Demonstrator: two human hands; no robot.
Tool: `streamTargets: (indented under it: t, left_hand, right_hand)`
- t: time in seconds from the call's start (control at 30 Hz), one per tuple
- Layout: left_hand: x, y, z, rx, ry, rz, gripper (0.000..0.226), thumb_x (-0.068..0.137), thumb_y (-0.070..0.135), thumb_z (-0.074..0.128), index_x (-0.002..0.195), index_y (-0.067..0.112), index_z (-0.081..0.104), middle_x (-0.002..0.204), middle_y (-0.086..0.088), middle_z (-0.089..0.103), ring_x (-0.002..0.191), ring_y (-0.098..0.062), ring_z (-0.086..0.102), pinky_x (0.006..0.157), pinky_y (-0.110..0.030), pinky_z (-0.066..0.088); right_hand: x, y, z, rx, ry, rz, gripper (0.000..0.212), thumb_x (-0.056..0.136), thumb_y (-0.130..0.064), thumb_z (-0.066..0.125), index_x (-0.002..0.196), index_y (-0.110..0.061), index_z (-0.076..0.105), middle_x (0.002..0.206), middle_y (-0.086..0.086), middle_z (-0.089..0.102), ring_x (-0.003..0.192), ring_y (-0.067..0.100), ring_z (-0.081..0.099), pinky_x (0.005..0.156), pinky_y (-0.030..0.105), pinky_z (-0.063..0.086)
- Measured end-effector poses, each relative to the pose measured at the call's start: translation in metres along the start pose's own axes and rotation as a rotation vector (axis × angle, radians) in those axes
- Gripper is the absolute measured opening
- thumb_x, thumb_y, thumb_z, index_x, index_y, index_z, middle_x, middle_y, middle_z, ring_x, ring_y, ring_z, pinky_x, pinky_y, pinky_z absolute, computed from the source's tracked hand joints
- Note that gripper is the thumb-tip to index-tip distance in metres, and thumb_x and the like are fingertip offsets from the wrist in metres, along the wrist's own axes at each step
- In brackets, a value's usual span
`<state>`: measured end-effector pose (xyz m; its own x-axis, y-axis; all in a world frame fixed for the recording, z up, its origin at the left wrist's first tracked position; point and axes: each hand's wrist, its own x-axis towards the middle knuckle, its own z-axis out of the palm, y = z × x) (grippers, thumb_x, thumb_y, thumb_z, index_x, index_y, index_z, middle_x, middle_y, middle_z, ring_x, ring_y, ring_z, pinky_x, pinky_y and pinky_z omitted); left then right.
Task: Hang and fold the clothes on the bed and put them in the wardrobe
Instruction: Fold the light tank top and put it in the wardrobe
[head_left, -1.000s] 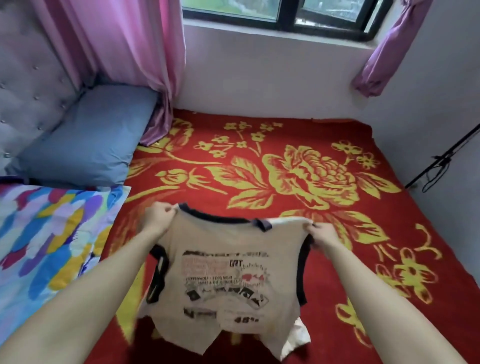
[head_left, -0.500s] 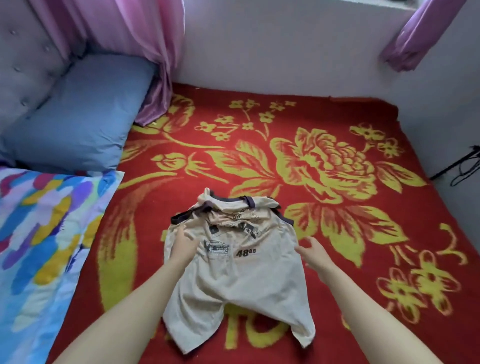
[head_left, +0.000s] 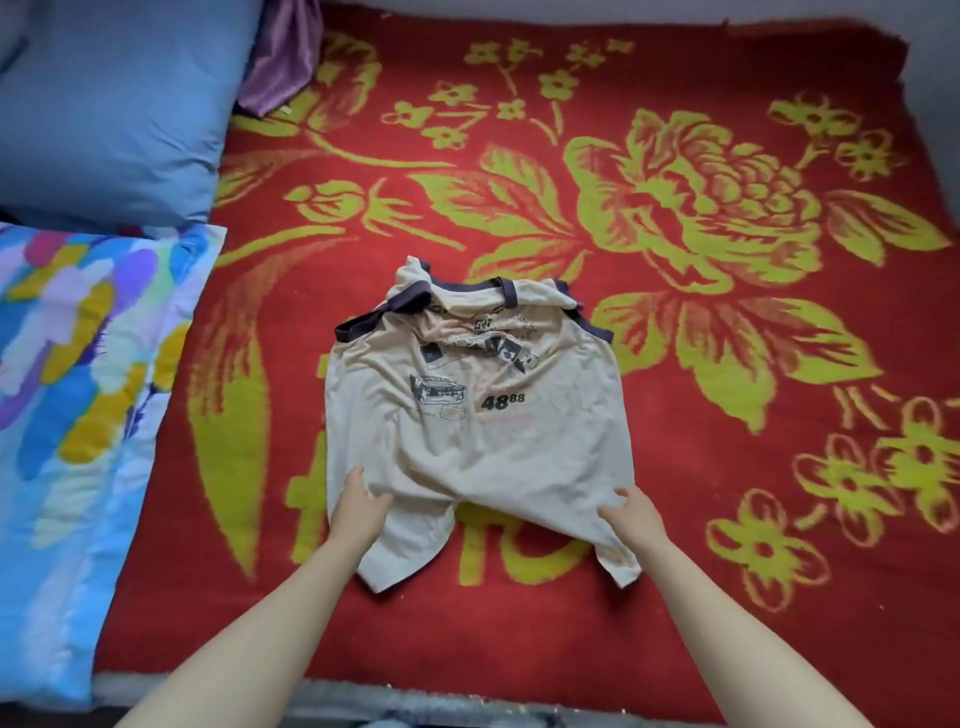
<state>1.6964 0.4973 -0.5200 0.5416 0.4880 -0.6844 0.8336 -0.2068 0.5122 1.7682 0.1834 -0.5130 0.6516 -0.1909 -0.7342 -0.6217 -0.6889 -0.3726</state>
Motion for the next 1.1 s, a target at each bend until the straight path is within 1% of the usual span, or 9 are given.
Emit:
streamTargets:
  t: [0.23,0.4,0.43,0.53,0.7,0.8,0.9,1.0,1.1]
  left_hand:
    - [0.003,-0.080,0.042,0.014,0.150,-0.341,0.060,0.083,0.011,0.061,0.137,0.001,0.037,0.134,-0.027,0.043,0.123,-0.041,0.041,0.102,-0.042,0.036]
    - [0.008,-0.093,0.064,-0.312,0.200,-0.481,0.023,0.086,0.004,0.057,0.105,-0.004,0.046,0.088,-0.017,0.052,0.073,-0.029,0.052,0.064,-0.034,0.042]
    - [0.011,-0.093,0.066,-0.365,0.215,-0.497,0.010,0.087,0.002,0.055,0.092,-0.003,0.048,0.079,-0.013,0.050,0.063,-0.023,0.047,0.056,-0.030,0.037]
    - [0.019,-0.093,0.067,-0.466,0.276,-0.539,0.023,0.086,-0.003,0.053,0.067,0.005,0.043,0.070,-0.008,0.048,0.057,-0.016,0.042,0.045,-0.026,0.039]
    - [0.019,-0.095,0.053,-0.671,0.335,-0.563,0.021,0.086,0.000,0.051,0.069,0.012,0.045,0.075,-0.006,0.050,0.060,-0.013,0.044,0.065,-0.031,0.041]
    - [0.014,-0.102,0.034,-0.942,0.319,-0.527,0.019,0.087,0.002,0.042,0.077,0.016,0.048,0.078,-0.002,0.054,0.067,-0.015,0.052,0.060,-0.031,0.046]
    - [0.004,-0.114,0.012,-1.206,0.299,-0.512,0.026,0.085,-0.006,0.037,0.087,0.012,0.055,0.091,-0.006,0.062,0.076,-0.020,0.060,0.057,-0.034,0.056]
    - [-0.006,-0.127,-0.007,-1.189,0.367,-0.527,0.023,0.081,-0.009,0.043,0.093,0.004,0.056,0.102,-0.011,0.063,0.079,-0.023,0.063,0.077,-0.043,0.055]
    - [-0.019,-0.139,-0.022,-1.050,0.405,-0.511,0.017,0.085,-0.005,0.043,0.080,0.008,0.052,0.071,-0.005,0.067,0.059,-0.015,0.064,0.053,-0.030,0.056]
  right_hand:
    - [0.016,0.071,0.030,-0.011,0.107,0.257,0.068,0.081,-0.033,0.069,0.131,0.002,0.039,0.132,0.024,0.044,0.121,0.041,0.044,0.097,0.043,0.040]
    - [0.026,0.099,0.042,0.157,0.112,0.313,0.014,0.077,-0.013,0.067,0.082,-0.003,0.057,0.080,0.014,0.060,0.072,0.027,0.052,0.061,0.032,0.038]
    - [0.028,0.103,0.043,0.171,0.125,0.307,0.010,0.077,-0.010,0.065,0.075,-0.006,0.055,0.071,0.009,0.054,0.066,0.024,0.047,0.056,0.031,0.034]
    - [0.030,0.110,0.044,0.261,0.163,0.273,0.019,0.080,-0.004,0.058,0.067,-0.011,0.046,0.064,0.004,0.043,0.060,0.019,0.036,0.050,0.030,0.025]
    - [0.027,0.100,0.018,1.023,0.236,0.351,0.024,0.085,0.005,0.049,0.071,-0.014,0.051,0.055,0.002,0.060,0.062,0.015,0.050,0.056,0.027,0.042]
    - [0.023,0.092,-0.004,1.351,0.248,0.406,0.021,0.089,0.005,0.047,0.078,-0.012,0.052,0.063,0.004,0.063,0.064,0.016,0.058,0.048,0.025,0.053]
    - [0.019,0.085,-0.017,1.393,0.321,0.415,0.024,0.086,0.009,0.045,0.075,-0.011,0.051,0.042,0.000,0.057,0.036,0.008,0.054,0.035,0.018,0.046]
    - [0.011,0.090,-0.022,1.411,0.360,0.415,0.023,0.087,0.007,0.045,0.074,-0.012,0.050,0.044,-0.001,0.056,0.027,0.004,0.046,0.030,0.013,0.037]
    - [-0.003,0.106,-0.015,1.313,0.371,0.434,0.014,0.085,0.003,0.055,0.082,-0.010,0.056,0.061,0.001,0.061,0.038,0.007,0.055,0.039,0.017,0.045]
